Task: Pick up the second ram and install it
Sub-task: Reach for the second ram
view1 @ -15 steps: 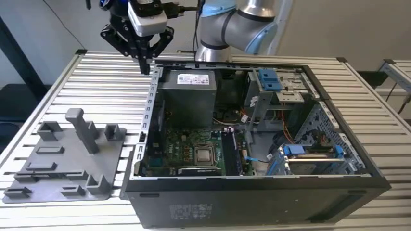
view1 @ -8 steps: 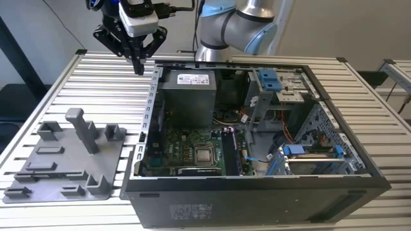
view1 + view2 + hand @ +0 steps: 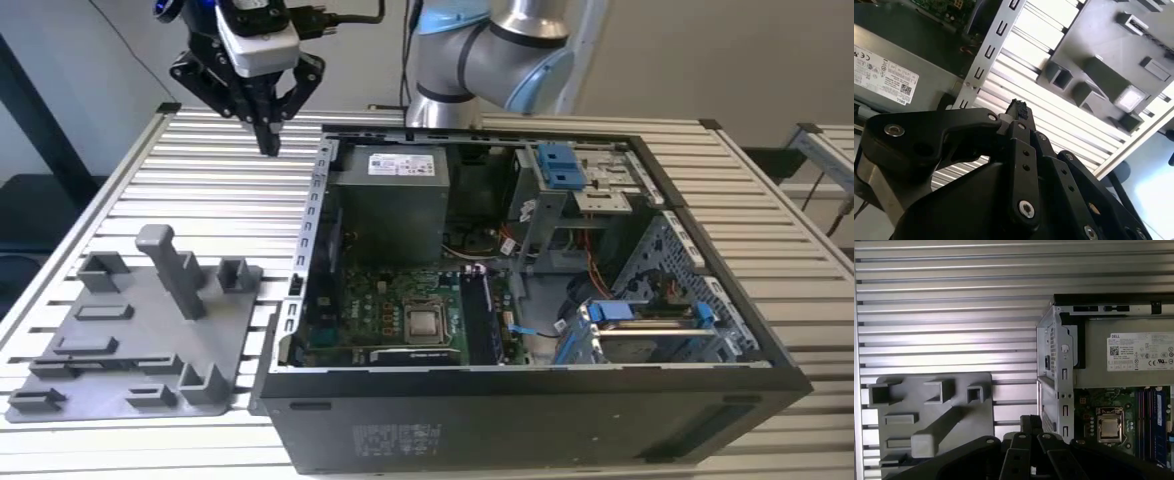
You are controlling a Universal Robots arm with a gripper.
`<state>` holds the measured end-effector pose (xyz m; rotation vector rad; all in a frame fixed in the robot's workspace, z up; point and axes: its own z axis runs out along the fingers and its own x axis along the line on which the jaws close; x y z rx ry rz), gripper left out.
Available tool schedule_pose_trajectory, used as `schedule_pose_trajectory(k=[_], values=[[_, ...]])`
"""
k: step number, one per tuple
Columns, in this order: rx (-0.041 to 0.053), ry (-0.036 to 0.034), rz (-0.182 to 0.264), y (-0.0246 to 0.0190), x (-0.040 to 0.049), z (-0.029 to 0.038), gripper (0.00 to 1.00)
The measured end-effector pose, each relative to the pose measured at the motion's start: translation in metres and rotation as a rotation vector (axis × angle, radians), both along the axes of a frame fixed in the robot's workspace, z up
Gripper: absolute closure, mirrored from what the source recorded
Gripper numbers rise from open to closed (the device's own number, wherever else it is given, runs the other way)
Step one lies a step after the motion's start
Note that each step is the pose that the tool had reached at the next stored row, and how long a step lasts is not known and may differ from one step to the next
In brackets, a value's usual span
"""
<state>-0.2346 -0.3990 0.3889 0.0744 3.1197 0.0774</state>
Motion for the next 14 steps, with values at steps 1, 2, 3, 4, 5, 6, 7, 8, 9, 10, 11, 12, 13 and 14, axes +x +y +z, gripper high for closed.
schedule_pose_trajectory(k=[1, 2, 3, 4, 5, 6, 7, 8, 9, 10, 11, 12, 13, 14], values=[[0.0000, 0.0000, 0.000, 0.0000, -0.0020, -0.0001, 0.89], [0.0000, 0.0000, 0.000, 0.0000, -0.0040, -0.0001, 0.89], [0.0001, 0.0000, 0.000, 0.0000, -0.0060, -0.0002, 0.89], [0.0000, 0.0000, 0.001, 0.0000, -0.0080, -0.0003, 0.89], [0.0001, 0.0000, 0.001, 0.0000, -0.0099, -0.0004, 0.89], [0.0000, 0.0000, 0.002, 0.0000, -0.0120, -0.0005, 0.89], [0.0002, 0.0000, 0.004, 0.0000, -0.0140, -0.0006, 0.89], [0.0003, -0.0001, 0.006, 0.0000, -0.0160, -0.0008, 0.89], [0.0003, -0.0001, 0.008, 0.0000, -0.0180, -0.0009, 0.89], [0.0004, -0.0001, 0.010, 0.0000, -0.0199, -0.0010, 0.89], [0.0003, 0.0000, 0.012, 0.0000, -0.0220, -0.0011, 0.89], [0.0003, 0.0000, 0.013, 0.0000, -0.0241, -0.0012, 0.89], [0.0004, -0.0001, 0.015, 0.0000, -0.0265, -0.0014, 0.89], [0.0004, -0.0001, 0.016, 0.0000, -0.0292, -0.0015, 0.89]])
